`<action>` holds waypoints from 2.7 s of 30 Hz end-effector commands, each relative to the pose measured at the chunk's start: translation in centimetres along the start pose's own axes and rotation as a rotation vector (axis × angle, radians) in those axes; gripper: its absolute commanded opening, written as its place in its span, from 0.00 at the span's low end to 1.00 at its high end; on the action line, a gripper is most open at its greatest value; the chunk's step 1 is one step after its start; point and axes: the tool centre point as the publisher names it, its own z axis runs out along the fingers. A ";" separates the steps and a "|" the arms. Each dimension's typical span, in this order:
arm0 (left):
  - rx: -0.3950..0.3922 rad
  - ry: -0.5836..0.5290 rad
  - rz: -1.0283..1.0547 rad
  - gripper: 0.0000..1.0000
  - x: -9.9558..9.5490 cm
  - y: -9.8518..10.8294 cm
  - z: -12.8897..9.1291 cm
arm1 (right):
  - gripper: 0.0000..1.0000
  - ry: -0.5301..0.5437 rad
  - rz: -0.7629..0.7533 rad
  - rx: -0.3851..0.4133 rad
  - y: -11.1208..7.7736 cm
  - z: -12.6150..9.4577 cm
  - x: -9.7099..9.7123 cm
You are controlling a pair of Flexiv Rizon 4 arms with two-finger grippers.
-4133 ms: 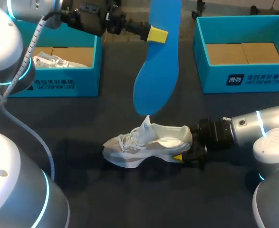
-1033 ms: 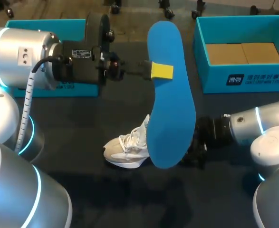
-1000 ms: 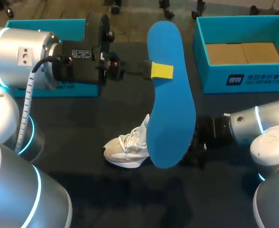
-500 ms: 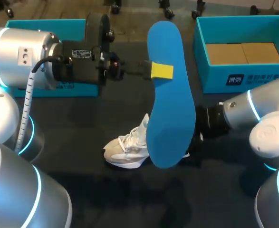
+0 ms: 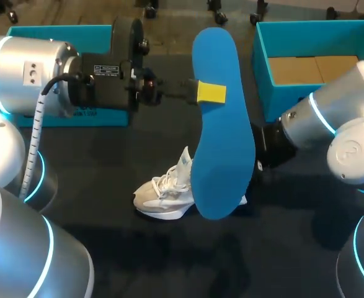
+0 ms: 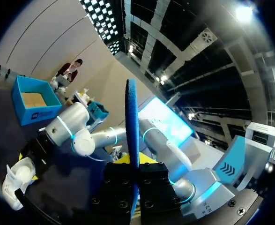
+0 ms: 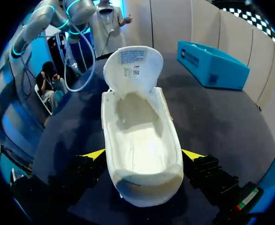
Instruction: Take the shoe out of the shoebox, open the shoe tongue, remove and reinsert the insole, then place the shoe into the shoebox
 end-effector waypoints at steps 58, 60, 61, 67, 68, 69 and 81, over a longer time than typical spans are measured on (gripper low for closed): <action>0.006 0.000 0.000 0.00 0.1 0.3 0.1 | 1.00 -0.045 -0.261 0.621 4.1 -4.3 -1.4; 0.006 0.000 0.000 0.00 0.1 0.3 0.1 | 1.00 -0.025 -0.248 0.665 4.1 -4.1 -1.2; 0.006 0.000 0.000 0.00 0.1 0.3 0.1 | 1.00 -0.023 -0.243 0.676 4.0 -3.9 -1.2; 0.006 0.000 0.000 0.00 0.1 0.3 0.1 | 1.00 -0.034 -0.258 0.689 4.0 -3.7 -0.6; 0.006 0.000 0.000 0.00 0.1 0.3 0.1 | 1.00 -0.035 -0.260 0.689 3.9 -3.7 -0.6; 0.006 0.000 0.000 0.00 0.1 0.3 0.1 | 1.00 -0.033 -0.264 0.691 3.9 -3.7 -0.6; 0.006 0.000 0.000 0.00 0.1 0.3 0.1 | 1.00 -0.070 -0.248 0.682 3.8 -4.1 -0.1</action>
